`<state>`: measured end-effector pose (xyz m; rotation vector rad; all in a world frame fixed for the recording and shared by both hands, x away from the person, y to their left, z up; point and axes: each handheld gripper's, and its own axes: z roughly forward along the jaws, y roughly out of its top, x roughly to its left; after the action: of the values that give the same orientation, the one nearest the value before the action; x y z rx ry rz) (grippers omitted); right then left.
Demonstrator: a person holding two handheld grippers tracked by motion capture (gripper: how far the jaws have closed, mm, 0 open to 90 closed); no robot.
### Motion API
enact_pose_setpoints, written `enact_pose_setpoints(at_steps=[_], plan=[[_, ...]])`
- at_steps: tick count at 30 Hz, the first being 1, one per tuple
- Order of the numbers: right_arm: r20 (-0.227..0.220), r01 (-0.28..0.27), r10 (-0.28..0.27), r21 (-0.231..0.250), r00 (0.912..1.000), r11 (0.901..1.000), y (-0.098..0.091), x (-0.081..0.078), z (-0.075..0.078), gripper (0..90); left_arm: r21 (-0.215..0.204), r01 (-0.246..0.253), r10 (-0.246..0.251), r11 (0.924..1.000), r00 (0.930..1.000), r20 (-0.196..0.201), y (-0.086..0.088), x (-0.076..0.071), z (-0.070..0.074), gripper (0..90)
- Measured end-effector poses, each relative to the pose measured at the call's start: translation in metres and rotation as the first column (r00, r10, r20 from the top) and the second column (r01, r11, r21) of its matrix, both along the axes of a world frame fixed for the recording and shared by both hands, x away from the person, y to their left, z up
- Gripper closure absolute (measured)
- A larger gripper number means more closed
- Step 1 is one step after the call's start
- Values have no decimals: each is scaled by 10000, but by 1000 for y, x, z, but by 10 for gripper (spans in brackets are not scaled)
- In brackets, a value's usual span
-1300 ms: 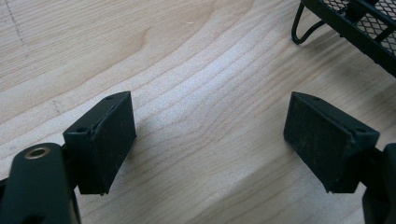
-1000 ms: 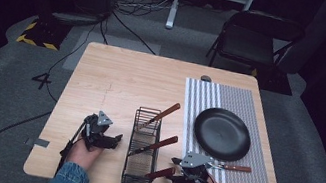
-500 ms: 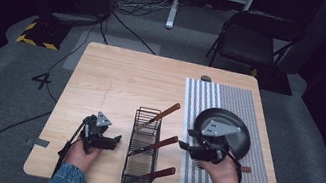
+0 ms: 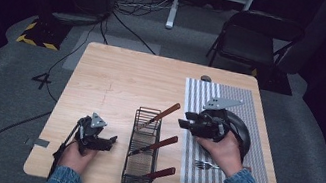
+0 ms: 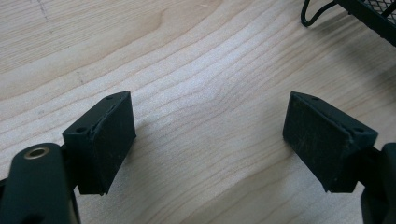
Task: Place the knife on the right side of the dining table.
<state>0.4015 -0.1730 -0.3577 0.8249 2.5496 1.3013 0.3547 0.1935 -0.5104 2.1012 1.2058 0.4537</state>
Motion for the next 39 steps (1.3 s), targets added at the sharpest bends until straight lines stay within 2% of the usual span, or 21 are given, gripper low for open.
enact_pose_setpoints(at_steps=[5,10,14,15,17,23,25,26,29,34,35,39], plan=[[-251,-7,8,51,9997,10000,8,10,9,608,43,115,-115,9999,9999,-26,2,0,0,174],[-986,117,-80,373,9951,9992,16,25,12,635,42,125,-125,9999,9999,-26,2,0,0,174],[-1275,117,-72,349,9918,9993,23,32,11,641,23,130,-130,9999,9999,-35,2,0,0,173],[-1528,36,18,347,9883,9994,28,36,9,651,24,130,-130,9999,9999,-20,2,0,0,173],[-1654,-49,113,392,9862,9992,32,38,8,663,35,131,-131,9999,9999,-26,2,0,0,173],[-1637,-97,163,412,9864,9991,35,39,9,697,36,115,-115,9999,9999,-25,2,0,0,173],[-1778,-294,421,736,9832,9969,35,38,12,728,30,117,-117,9999,9999,-23,2,0,0,173],[-1753,-396,542,856,9830,9955,36,37,13,769,36,114,-114,9999,9999,-25,2,0,0,174],[-1542,-634,783,995,9849,9930,38,34,19,793,41,116,-116,9999,9999,-12,2,0,0,173],[-656,-1124,1149,397,9912,9929,49,20,37,796,29,119,-119,9999,9999,-26,2,0,0,174],[-656,-1124,1149,397,9912,9929,49,20,37,796,31,111,-111,9999,9999,-20,2,0,0,174],[-358,-1129,1138,264,9929,9933,49,18,53,797,31,112,-112,9999,9999,-19,2,0,0,173]])
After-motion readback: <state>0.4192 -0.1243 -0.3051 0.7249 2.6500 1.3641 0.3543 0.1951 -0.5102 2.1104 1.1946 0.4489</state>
